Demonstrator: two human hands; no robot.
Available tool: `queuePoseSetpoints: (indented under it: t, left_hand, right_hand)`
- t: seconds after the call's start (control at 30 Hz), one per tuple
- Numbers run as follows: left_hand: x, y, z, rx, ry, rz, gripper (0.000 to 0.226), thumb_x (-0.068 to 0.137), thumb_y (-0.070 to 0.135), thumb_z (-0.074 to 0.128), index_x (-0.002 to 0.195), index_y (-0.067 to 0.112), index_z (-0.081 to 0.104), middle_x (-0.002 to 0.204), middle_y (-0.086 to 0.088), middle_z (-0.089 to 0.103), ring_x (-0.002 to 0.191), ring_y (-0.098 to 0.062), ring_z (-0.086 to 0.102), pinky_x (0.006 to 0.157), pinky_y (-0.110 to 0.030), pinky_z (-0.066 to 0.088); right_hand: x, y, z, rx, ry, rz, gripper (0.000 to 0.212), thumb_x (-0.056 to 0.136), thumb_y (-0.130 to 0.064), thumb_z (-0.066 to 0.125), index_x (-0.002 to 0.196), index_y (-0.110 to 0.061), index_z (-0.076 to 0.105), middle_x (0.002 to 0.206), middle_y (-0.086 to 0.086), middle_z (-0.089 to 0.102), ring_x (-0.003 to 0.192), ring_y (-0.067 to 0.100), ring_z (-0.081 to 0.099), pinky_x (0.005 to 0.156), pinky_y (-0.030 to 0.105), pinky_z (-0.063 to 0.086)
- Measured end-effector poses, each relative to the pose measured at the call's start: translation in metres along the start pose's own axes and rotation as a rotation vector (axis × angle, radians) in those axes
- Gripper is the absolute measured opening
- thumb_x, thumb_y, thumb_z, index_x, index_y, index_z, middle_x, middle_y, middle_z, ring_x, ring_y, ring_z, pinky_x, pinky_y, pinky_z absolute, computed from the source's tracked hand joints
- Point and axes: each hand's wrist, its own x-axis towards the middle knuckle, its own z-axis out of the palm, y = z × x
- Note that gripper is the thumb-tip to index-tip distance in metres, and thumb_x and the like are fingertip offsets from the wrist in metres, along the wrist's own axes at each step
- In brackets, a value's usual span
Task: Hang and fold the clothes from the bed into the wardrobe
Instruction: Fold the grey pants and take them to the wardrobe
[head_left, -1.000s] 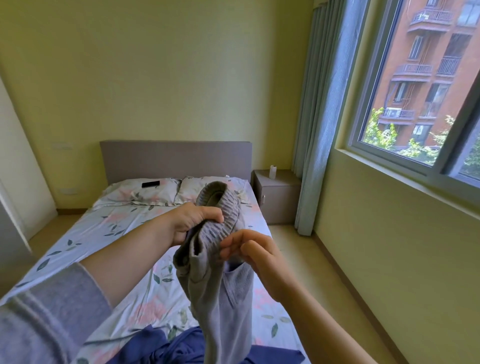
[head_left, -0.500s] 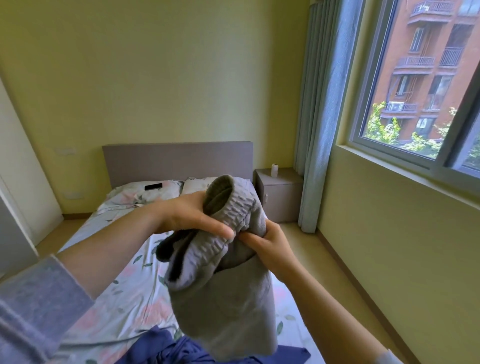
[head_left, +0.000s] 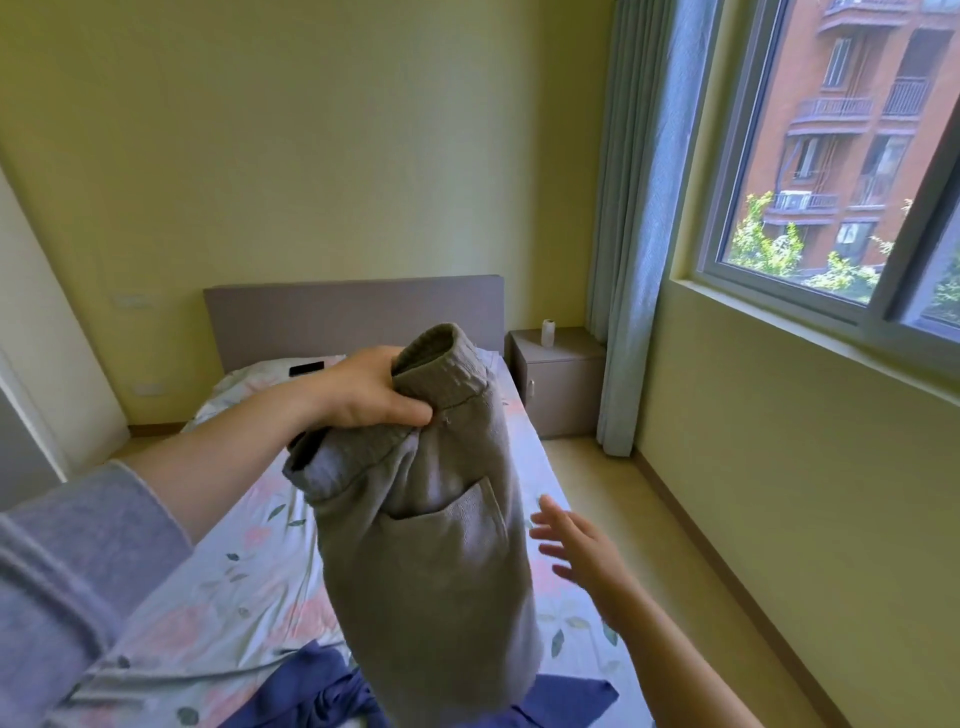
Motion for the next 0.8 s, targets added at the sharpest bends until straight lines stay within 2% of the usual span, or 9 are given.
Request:
queuePoseSetpoints:
  t: [0.07, 0.17, 0.33, 0.43, 0.57, 0.63, 0.67, 0.73, 0.8]
  left_hand:
    - [0.004, 0.003, -0.003, 0.053, -0.049, 0.005, 0.028, 0.056, 0.037, 0.07, 0.082, 0.03, 0.063, 0.078, 0.019, 0.07, 0.076, 0.008, 0.062, 0.068, -0.016, 0.044]
    - [0.006, 0.008, -0.007, 0.108, -0.052, 0.029, 0.026, 0.059, 0.034, 0.067, 0.083, 0.03, 0.061, 0.085, 0.012, 0.069, 0.084, -0.003, 0.063, 0.071, -0.022, 0.046]
    - [0.004, 0.011, -0.025, 0.169, -0.015, 0.043, 0.026, 0.057, 0.035, 0.063, 0.083, 0.037, 0.059, 0.089, 0.019, 0.066, 0.08, 0.01, 0.059, 0.066, -0.017, 0.043]
    - [0.0, 0.007, -0.038, 0.103, 0.0, 0.023, 0.035, 0.049, 0.044, 0.064, 0.084, 0.038, 0.065, 0.087, 0.017, 0.071, 0.083, 0.001, 0.064, 0.072, -0.021, 0.047]
    - [-0.007, 0.0, -0.046, -0.008, -0.04, -0.003, 0.041, 0.047, 0.041, 0.066, 0.087, 0.043, 0.068, 0.089, 0.018, 0.073, 0.082, 0.004, 0.067, 0.072, -0.02, 0.049]
    - [-0.008, -0.004, -0.045, -0.031, -0.026, -0.02, 0.037, 0.05, 0.034, 0.069, 0.087, 0.037, 0.07, 0.087, 0.018, 0.073, 0.079, 0.006, 0.066, 0.068, -0.014, 0.047]
    - [-0.008, -0.006, -0.043, -0.042, -0.008, -0.027, 0.034, 0.054, 0.029, 0.069, 0.088, 0.033, 0.07, 0.086, 0.017, 0.073, 0.078, 0.006, 0.066, 0.068, -0.014, 0.047]
    - [-0.006, -0.007, -0.038, -0.061, 0.049, -0.032, 0.035, 0.058, 0.021, 0.066, 0.093, 0.026, 0.068, 0.087, 0.01, 0.074, 0.082, -0.001, 0.066, 0.074, -0.022, 0.049]
    - [-0.005, -0.006, -0.032, -0.068, 0.096, -0.024, 0.037, 0.058, 0.02, 0.064, 0.095, 0.021, 0.066, 0.092, 0.002, 0.072, 0.086, -0.01, 0.064, 0.079, -0.027, 0.049]
  right_hand:
    - [0.004, 0.019, 0.003, 0.064, -0.045, 0.142, 0.054, 0.092, -0.061, 0.044, 0.119, -0.017, 0.06, 0.119, 0.004, 0.061, 0.113, 0.025, 0.059, 0.102, 0.041, 0.048]
    - [0.013, 0.039, 0.01, 0.143, -0.058, 0.233, 0.055, 0.092, -0.062, 0.047, 0.122, -0.016, 0.058, 0.124, 0.007, 0.059, 0.116, 0.028, 0.056, 0.101, 0.042, 0.048]
    - [0.029, 0.047, 0.025, 0.178, -0.063, 0.215, 0.056, 0.091, -0.061, 0.049, 0.126, -0.018, 0.054, 0.13, 0.006, 0.054, 0.117, 0.023, 0.05, 0.106, 0.043, 0.042]
    - [0.036, 0.046, 0.029, 0.163, -0.078, 0.175, 0.061, 0.093, -0.06, 0.047, 0.136, -0.017, 0.049, 0.137, 0.006, 0.05, 0.118, 0.02, 0.047, 0.108, 0.043, 0.039]
    - [0.042, 0.047, 0.031, 0.119, -0.115, 0.142, 0.064, 0.095, -0.062, 0.04, 0.143, -0.02, 0.042, 0.147, 0.003, 0.044, 0.136, 0.024, 0.041, 0.112, 0.041, 0.032]
    - [0.045, 0.05, 0.031, 0.101, -0.156, 0.186, 0.062, 0.096, -0.063, 0.036, 0.135, -0.018, 0.051, 0.136, 0.006, 0.055, 0.126, 0.025, 0.051, 0.11, 0.04, 0.035]
    - [0.045, 0.052, 0.031, 0.092, -0.186, 0.222, 0.06, 0.096, -0.064, 0.035, 0.125, -0.016, 0.058, 0.124, 0.008, 0.061, 0.114, 0.025, 0.058, 0.105, 0.038, 0.042]
    - [0.04, 0.055, 0.033, 0.11, -0.245, 0.304, 0.058, 0.094, -0.065, 0.037, 0.101, -0.013, 0.062, 0.091, 0.007, 0.063, 0.081, 0.023, 0.059, 0.079, 0.031, 0.049]
    - [0.036, 0.06, 0.036, 0.155, -0.289, 0.371, 0.058, 0.092, -0.067, 0.041, 0.095, -0.012, 0.061, 0.08, 0.006, 0.059, 0.071, 0.021, 0.056, 0.069, 0.029, 0.048]
